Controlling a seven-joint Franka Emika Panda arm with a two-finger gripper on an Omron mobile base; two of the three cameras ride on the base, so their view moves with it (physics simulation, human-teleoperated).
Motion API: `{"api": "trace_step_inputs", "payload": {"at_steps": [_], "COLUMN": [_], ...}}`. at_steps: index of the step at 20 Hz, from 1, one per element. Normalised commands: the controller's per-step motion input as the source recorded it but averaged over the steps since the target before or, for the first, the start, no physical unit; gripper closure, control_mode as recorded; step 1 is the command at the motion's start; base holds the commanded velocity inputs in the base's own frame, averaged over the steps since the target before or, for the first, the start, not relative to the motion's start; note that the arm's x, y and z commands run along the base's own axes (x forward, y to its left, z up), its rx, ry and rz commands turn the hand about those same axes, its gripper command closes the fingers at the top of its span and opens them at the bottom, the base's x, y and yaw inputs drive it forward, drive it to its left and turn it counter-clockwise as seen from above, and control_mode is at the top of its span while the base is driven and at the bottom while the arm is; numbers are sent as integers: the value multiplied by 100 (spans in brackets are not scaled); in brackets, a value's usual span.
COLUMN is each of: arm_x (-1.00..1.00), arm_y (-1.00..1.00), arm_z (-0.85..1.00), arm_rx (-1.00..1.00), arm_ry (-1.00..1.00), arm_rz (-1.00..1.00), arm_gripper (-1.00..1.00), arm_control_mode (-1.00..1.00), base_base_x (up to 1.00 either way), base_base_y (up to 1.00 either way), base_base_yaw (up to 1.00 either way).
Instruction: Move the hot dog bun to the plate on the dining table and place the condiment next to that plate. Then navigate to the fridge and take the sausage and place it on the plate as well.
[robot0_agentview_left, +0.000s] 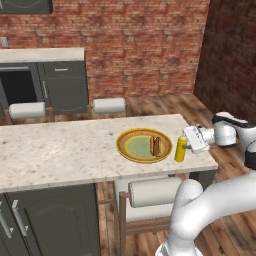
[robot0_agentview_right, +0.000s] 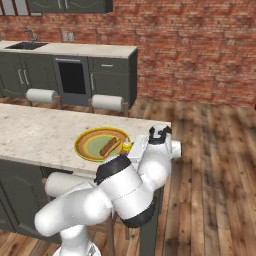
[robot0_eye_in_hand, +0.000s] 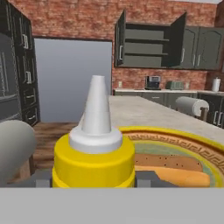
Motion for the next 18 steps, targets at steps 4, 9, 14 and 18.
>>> {"api": "trace_step_inputs", "payload": {"at_steps": [4,9,14,18], "arm_x": [47,-12,-50,0], "arm_y": [-2,-1,0,0], "arm_z": [-20,-36,-23,0], "arm_rx": [0,0,0,0], "arm_ry": [0,-6,-15,-10], "arm_rz": [0,0,0,0], "arm_gripper": [100,-100,-100,-100], "arm_control_mode": [-100,-100,-100,-100], "base_base_x": [0,0,0,0], "base_base_y": [0,0,0,0], "base_base_yaw": [0,0,0,0]}}
